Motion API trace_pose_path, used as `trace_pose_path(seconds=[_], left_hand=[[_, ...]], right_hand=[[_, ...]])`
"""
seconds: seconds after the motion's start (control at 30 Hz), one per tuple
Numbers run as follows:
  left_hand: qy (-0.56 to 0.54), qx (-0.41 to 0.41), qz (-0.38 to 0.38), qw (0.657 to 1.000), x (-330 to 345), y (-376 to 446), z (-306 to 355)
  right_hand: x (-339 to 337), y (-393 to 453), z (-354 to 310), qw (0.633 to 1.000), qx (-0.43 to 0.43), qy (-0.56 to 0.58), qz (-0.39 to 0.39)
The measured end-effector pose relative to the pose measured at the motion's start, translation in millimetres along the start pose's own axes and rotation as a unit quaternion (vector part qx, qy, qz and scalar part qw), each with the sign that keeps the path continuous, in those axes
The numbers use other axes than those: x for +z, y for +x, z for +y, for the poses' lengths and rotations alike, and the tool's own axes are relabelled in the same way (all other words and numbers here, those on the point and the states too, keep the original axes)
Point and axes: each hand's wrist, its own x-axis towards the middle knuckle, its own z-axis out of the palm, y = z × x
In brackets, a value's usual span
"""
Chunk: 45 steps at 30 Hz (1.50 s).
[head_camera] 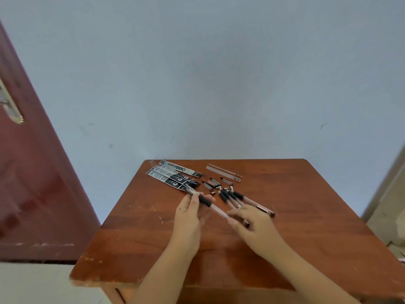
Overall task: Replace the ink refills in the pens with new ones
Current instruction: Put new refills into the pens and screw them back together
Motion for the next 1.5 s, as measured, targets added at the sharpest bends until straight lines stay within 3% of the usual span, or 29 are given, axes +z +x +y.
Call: trace_pose_path(seconds=[0.1, 0.13, 0.2, 0.27, 0.33, 0.4, 0.47, 0.7, 0.87, 0.93, 1.03, 1.1, 1.2, 1.3, 1.5], left_hand=[[-0.027, 0.007, -0.022, 0.999, -9, 1, 13], [0.014, 0.01, -0.034, 0.999, -12, 2, 15], [0.195, 0.048, -0.07, 0.977, -20, 1, 17], [0.395, 0.129, -0.123, 0.901, -30, 1, 18], [0.513, 0.214, -0.17, 0.814, -36, -1, 14], [0.583, 0.274, -0.196, 0.739, -39, -5, 11], [0.6, 0.328, -0.209, 0.699, -40, -8, 8], [0.605, 0.336, -0.257, 0.675, -42, -7, 0], [0.632, 0.285, -0.272, 0.667, -40, -5, 0], [0.652, 0.253, -0.25, 0.67, -40, 0, 3], [0.658, 0.235, -0.191, 0.69, -43, 17, 6], [0.667, 0.232, -0.159, 0.691, -43, 29, 6], [0.672, 0.222, -0.125, 0.696, -40, 46, -1], [0.695, 0.222, -0.104, 0.676, -36, 59, -10], [0.717, 0.228, -0.085, 0.653, -31, 84, -22]], right_hand=[[-3, 2, -4, 1.0, -0.01, 0.004, 0.02], [-4, 3, -6, 1.0, -0.013, 0.003, 0.026], [-6, 5, -11, 0.999, -0.011, 0.0, 0.033], [-7, 7, -17, 1.0, -0.007, 0.004, 0.031], [-7, 8, -23, 1.0, -0.007, 0.012, 0.011], [-7, 6, -27, 1.0, -0.013, 0.006, -0.026], [-6, 4, -29, 0.998, -0.027, -0.007, -0.059], [-14, -4, -29, 0.996, -0.021, -0.015, -0.083], [-17, -1, -22, 0.993, -0.002, -0.028, -0.111], [-24, 5, -15, 0.995, 0.023, -0.01, -0.093], [-38, 25, -1, 0.995, 0.094, 0.037, -0.006], [-43, 38, 10, 0.993, 0.118, 0.006, 0.02], [-37, 55, 28, 0.991, 0.122, -0.061, 0.013], [-26, 70, 42, 0.984, 0.118, -0.13, 0.006], [-21, 99, 70, 0.976, 0.144, -0.165, 0.013]])
